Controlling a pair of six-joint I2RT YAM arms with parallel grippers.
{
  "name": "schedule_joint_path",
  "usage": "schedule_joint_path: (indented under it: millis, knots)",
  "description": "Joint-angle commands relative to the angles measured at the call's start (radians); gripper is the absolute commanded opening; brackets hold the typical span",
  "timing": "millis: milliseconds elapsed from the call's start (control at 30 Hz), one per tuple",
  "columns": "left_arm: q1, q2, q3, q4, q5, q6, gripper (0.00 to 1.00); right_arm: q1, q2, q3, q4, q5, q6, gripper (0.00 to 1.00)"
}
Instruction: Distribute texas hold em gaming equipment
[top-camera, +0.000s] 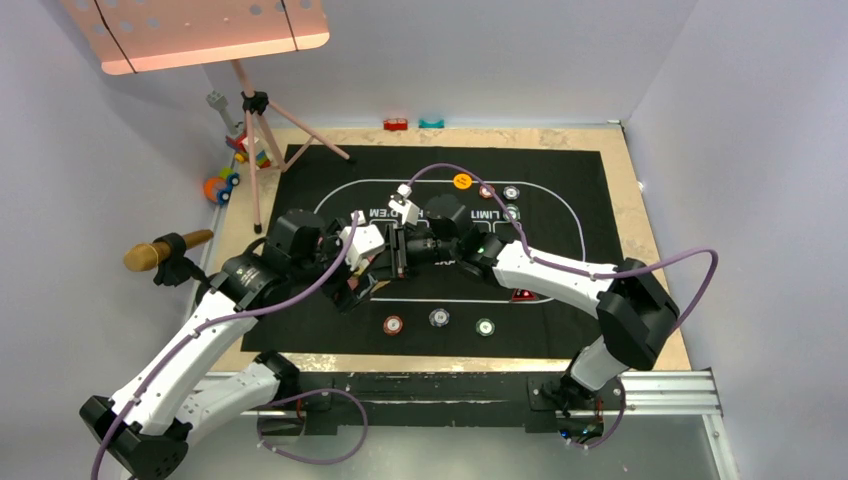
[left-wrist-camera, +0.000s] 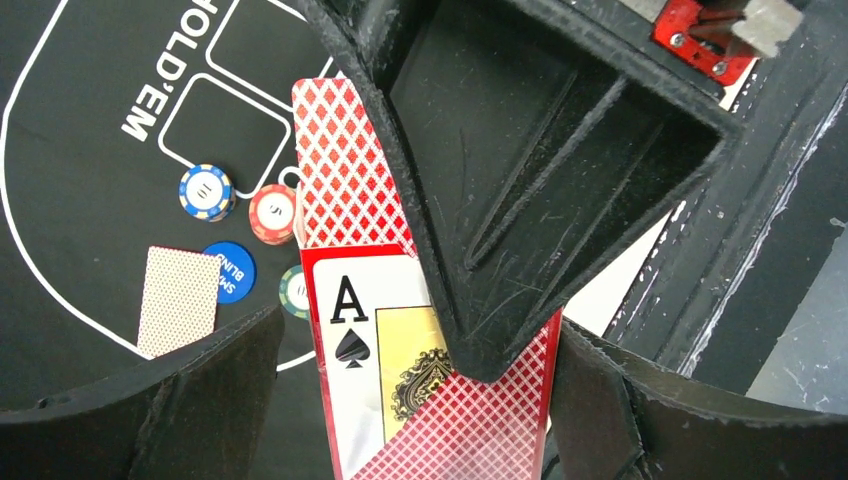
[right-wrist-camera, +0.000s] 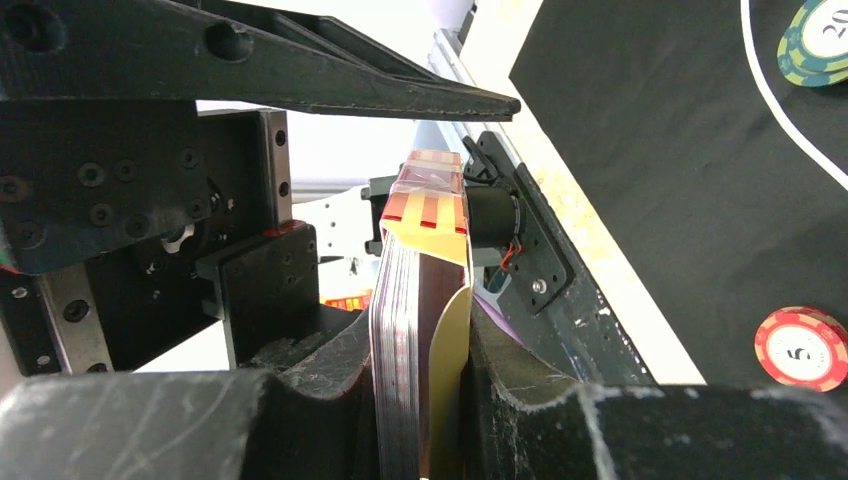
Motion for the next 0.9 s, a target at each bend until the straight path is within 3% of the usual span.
schedule_joint_path:
  millis: [0,367,600,867]
  knots:
    - [0.003,0.009,-0.004,0.068,0.004,-0.002,0.95,-0.003,-0.071,0.024,0.026,0.033,-0.008,0.00]
    - [0.002,0.012,0.023,0.077,0.034,-0.010,0.66,-0.001,-0.050,0.035,0.005,0.064,0.009,0.00]
    - [0.003,-0.014,0.005,0.058,0.045,-0.004,0.44,-0.011,-0.072,0.037,-0.067,0.052,-0.037,0.35]
    - [0.003,-0.033,-0.003,0.043,0.068,0.004,0.30,-0.077,-0.131,0.022,-0.201,0.043,-0.140,0.51]
